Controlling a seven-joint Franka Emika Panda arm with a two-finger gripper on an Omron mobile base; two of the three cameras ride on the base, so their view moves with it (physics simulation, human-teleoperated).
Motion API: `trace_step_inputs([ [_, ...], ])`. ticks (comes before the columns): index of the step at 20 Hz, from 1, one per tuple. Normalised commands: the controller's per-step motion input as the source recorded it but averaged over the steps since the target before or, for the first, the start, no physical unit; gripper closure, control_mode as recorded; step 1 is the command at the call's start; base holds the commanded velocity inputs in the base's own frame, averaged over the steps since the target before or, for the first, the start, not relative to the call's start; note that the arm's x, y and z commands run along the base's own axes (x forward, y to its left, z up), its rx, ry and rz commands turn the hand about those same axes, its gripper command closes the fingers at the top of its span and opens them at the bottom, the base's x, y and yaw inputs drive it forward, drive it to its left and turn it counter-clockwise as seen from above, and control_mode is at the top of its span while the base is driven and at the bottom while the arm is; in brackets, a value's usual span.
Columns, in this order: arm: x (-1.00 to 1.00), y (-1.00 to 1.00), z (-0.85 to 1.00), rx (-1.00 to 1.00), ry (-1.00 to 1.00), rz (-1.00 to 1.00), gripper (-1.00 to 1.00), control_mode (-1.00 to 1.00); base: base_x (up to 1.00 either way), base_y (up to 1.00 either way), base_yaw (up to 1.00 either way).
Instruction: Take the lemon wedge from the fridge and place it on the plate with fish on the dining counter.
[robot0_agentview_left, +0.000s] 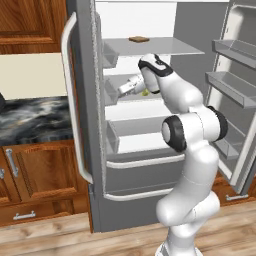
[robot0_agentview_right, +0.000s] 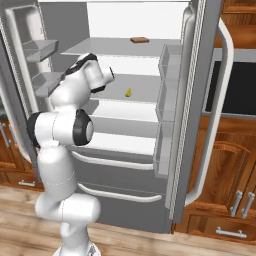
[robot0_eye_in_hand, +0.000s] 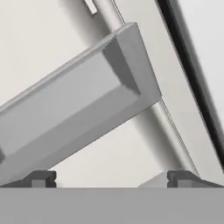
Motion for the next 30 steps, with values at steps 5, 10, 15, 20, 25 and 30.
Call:
trace_step_inputs([
  [5,0.10,1.00,-0.44,0.13,0.00,-0.16,-1.00,-1.00,0.00,0.00,0.00],
  [10,-0.21,-0.16,0.01,-0.15,0.00,0.00,-1.00,-1.00,0.00,0.00,0.00],
  [15,-0.83,-1.00,0.41,-0.26,-0.04,-0.06,-1.00,-1.00,0.00,0.00,0.00],
  [20,-0.87,-1.00,0.08,-0.38,0.00,-0.19,-1.00,-1.00,0.00,0.00,0.00],
  [25,-0.72,-0.89,0.00,-0.49,0.00,-0.38,-1.00,-1.00,0.00,0.00,0.00],
  [30,-0.27,-0.42,0.00,-0.54,0.03,-0.62,-1.00,-1.00,0.00,0.00,0.00],
])
